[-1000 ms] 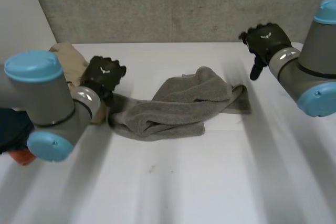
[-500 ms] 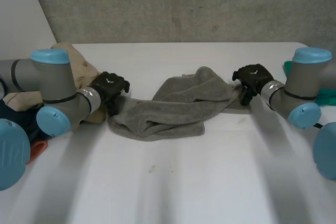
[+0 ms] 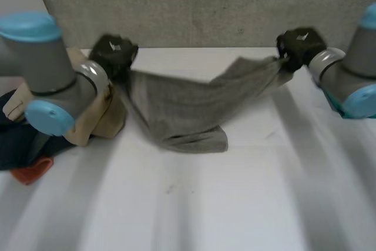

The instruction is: Fold the laundry.

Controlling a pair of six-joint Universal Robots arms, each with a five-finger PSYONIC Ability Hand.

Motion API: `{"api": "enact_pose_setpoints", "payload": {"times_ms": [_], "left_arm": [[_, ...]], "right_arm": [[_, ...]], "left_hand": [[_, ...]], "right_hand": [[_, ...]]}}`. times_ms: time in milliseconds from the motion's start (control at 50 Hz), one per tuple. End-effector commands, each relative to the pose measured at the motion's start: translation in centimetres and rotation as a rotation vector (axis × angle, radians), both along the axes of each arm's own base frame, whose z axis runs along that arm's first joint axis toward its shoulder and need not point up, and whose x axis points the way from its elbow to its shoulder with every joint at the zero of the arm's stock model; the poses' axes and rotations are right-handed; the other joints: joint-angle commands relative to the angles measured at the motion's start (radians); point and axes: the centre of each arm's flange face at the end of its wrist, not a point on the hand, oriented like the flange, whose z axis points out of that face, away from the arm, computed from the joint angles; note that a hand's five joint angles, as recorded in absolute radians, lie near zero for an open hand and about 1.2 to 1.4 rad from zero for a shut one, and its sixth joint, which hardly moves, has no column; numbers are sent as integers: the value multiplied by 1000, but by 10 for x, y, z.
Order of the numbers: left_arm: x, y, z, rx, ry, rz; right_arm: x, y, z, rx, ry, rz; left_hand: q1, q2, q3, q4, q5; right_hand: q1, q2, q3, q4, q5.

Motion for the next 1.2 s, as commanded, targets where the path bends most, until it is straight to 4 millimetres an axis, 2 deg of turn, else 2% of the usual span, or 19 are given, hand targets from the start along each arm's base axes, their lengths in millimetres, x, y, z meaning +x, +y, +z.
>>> {"api": "enact_pose_setpoints", "payload": {"times_ms": [20, 120, 240, 320, 360, 420, 500, 520, 580, 620, 640, 680, 720, 780, 820, 880, 1040, 1120, 1200], "left_arm": [[16, 46, 82, -146, 129, -4], [30, 82, 122, -231, 160, -7], [40, 96, 116, -204, 145, 4], [40, 95, 90, -134, 112, 4], [38, 91, 75, -96, 99, 4], [31, 71, 42, -34, 73, 6], [18, 36, 26, -80, 70, 9], [15, 30, 27, -106, 73, 7], [0, 2, 52, -273, 121, -3], [-4, -12, 74, -395, 169, 0], [-5, -23, 98, -514, 227, 17], [-7, -26, 122, -631, 302, 36], [-2, -27, 154, -769, 422, 83], [8, -27, 180, -883, 542, 121], [8, -27, 182, -885, 558, 120], [2, -26, 167, -814, 534, 111], [10, -25, 97, -575, 415, 146], [19, -13, 56, -448, 345, 149], [20, 10, 8, -301, 265, 94]], "right_arm": [[-43, 45, 87, -135, 49, -61], [-57, 79, 128, -212, 109, -79], [-76, 116, 147, -139, 201, -66], [-77, 124, 118, 15, 293, -15], [-78, 119, 92, 90, 373, 9], [-79, 108, 69, 131, 444, 23], [-83, 82, 42, 157, 489, -43], [-87, 64, 36, 127, 503, -98], [-84, 42, 36, 17, 509, -172], [-69, 25, 58, -187, 478, -230], [-64, 21, 68, -263, 456, -251], [-50, 10, 97, -499, 360, -297], [-45, 5, 111, -632, 290, -318], [-43, 4, 132, -831, 180, -346], [-43, 8, 140, -887, 149, -345], [-44, 17, 149, -902, 139, -328], [-44, 21, 111, -748, 187, -268], [-42, 26, 79, -608, 227, -218], [-53, 30, 31, -399, 280, -164]], "left_hand": [[230, 201, 207, 199, 243], [230, 201, 207, 199, 243], [230, 201, 207, 199, 243], [230, 201, 207, 199, 243], [230, 201, 207, 199, 243], [230, 201, 207, 199, 243], [230, 201, 207, 199, 243], [230, 201, 207, 199, 243], [230, 201, 207, 199, 243], [230, 201, 207, 199, 243], [230, 201, 207, 199, 243], [230, 201, 207, 199, 243], [230, 201, 207, 199, 243], [230, 201, 207, 199, 243], [230, 201, 207, 199, 243], [230, 201, 207, 199, 243], [230, 201, 207, 199, 243], [230, 201, 207, 199, 243], [230, 201, 207, 199, 243]], "right_hand": [[274, 222, 209, 199, 282], [274, 222, 209, 199, 282], [274, 222, 209, 199, 282], [274, 222, 209, 199, 282], [274, 222, 209, 199, 282], [274, 222, 209, 199, 282], [274, 222, 209, 199, 282], [274, 222, 209, 199, 282], [274, 222, 209, 199, 282], [274, 222, 209, 199, 282], [274, 222, 209, 199, 282], [274, 222, 209, 199, 282], [274, 222, 209, 199, 282], [274, 222, 209, 199, 282], [274, 222, 209, 199, 282], [274, 222, 209, 199, 282], [274, 222, 209, 199, 282], [274, 222, 209, 199, 282], [274, 222, 209, 199, 282]]}}
